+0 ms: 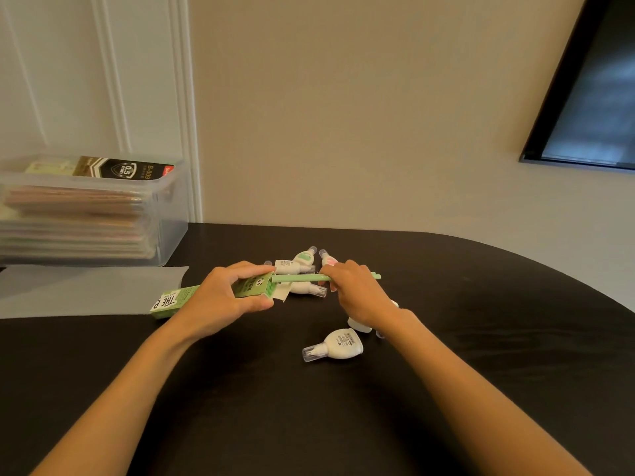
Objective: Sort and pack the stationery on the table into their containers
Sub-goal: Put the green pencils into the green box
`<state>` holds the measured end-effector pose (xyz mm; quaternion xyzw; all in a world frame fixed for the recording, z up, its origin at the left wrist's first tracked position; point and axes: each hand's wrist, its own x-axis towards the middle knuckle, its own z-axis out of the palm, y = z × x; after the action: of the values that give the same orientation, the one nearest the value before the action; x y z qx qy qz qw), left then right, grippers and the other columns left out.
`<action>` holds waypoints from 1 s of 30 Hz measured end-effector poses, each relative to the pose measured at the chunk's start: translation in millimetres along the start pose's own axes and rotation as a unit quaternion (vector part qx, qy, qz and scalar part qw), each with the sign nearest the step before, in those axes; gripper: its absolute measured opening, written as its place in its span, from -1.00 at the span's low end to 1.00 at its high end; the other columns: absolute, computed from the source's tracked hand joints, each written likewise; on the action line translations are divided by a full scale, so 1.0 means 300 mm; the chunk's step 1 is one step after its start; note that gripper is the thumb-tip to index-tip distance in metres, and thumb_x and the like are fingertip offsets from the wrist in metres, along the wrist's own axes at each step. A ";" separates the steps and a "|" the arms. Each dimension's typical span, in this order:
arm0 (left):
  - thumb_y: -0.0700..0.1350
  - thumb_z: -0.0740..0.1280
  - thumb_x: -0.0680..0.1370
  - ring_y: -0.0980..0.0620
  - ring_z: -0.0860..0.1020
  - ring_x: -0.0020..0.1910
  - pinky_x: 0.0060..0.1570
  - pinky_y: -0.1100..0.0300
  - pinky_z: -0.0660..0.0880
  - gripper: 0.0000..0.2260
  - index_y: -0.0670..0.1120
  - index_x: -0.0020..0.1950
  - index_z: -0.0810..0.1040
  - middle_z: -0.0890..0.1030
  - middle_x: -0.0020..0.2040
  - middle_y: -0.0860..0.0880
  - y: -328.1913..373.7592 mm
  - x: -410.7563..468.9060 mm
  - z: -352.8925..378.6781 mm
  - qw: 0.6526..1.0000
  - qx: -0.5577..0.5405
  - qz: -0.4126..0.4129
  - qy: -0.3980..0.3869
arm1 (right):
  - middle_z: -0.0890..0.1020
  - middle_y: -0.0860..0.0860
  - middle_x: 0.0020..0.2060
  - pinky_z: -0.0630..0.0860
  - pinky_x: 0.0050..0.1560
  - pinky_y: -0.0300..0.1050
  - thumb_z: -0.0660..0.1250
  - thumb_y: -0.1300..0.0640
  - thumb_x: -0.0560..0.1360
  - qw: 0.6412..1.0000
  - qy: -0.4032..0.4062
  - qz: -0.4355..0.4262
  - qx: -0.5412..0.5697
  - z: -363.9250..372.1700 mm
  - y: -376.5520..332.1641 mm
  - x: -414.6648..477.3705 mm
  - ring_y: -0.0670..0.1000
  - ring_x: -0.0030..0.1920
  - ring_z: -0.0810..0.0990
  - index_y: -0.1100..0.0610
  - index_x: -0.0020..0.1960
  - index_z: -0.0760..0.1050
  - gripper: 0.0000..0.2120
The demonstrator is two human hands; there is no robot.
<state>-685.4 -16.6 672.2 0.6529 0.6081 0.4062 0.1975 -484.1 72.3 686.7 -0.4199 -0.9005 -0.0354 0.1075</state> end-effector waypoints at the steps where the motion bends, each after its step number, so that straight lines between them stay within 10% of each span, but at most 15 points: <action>1: -0.11 0.45 0.42 0.23 0.34 0.09 -0.12 0.44 0.27 -0.58 0.26 0.16 0.42 0.40 0.11 0.22 0.002 0.000 -0.001 1.000 -0.006 -0.001 -0.005 | 0.51 0.11 0.19 0.33 0.16 -0.09 0.20 0.34 0.53 1.000 0.001 -0.005 -0.012 0.002 0.002 0.001 0.08 0.17 0.42 0.12 0.25 0.40 -0.68; 20: -0.07 0.46 0.42 0.14 0.37 0.19 0.10 0.24 0.32 -0.44 0.07 0.39 0.38 0.43 0.30 0.08 -0.022 0.009 0.034 0.995 0.091 -0.006 -0.050 | 0.52 0.18 0.16 0.48 0.06 -0.06 0.20 0.29 0.55 0.988 -0.140 0.008 -0.072 -0.032 -0.009 0.013 0.12 0.10 0.52 0.19 0.27 0.34 -0.71; 25: -0.07 0.46 0.42 0.19 0.36 0.06 -0.08 0.35 0.30 -0.41 -0.02 0.41 0.35 0.44 0.13 0.12 -0.006 0.007 0.057 0.993 0.112 0.011 -0.017 | 0.55 0.14 0.13 0.41 0.06 -0.07 0.25 0.23 0.54 0.981 -0.054 -0.030 -0.182 -0.033 -0.073 0.009 0.10 0.09 0.55 0.21 0.29 0.31 -0.66; 30: -0.04 0.47 0.41 0.07 0.41 0.24 0.14 0.24 0.33 -0.39 -0.05 0.41 0.36 0.46 0.29 0.02 -0.001 0.007 0.085 0.991 0.130 0.013 0.001 | 0.52 0.13 0.16 0.38 0.12 -0.07 0.32 0.23 0.50 0.991 0.007 -0.075 -0.110 0.032 -0.160 0.040 0.09 0.15 0.49 0.21 0.27 0.30 -0.62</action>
<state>-666.1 -8.5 657.6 0.6805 0.6474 0.3270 0.1046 -530.1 51.8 681.3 -0.3606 -0.9192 -0.1451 0.0640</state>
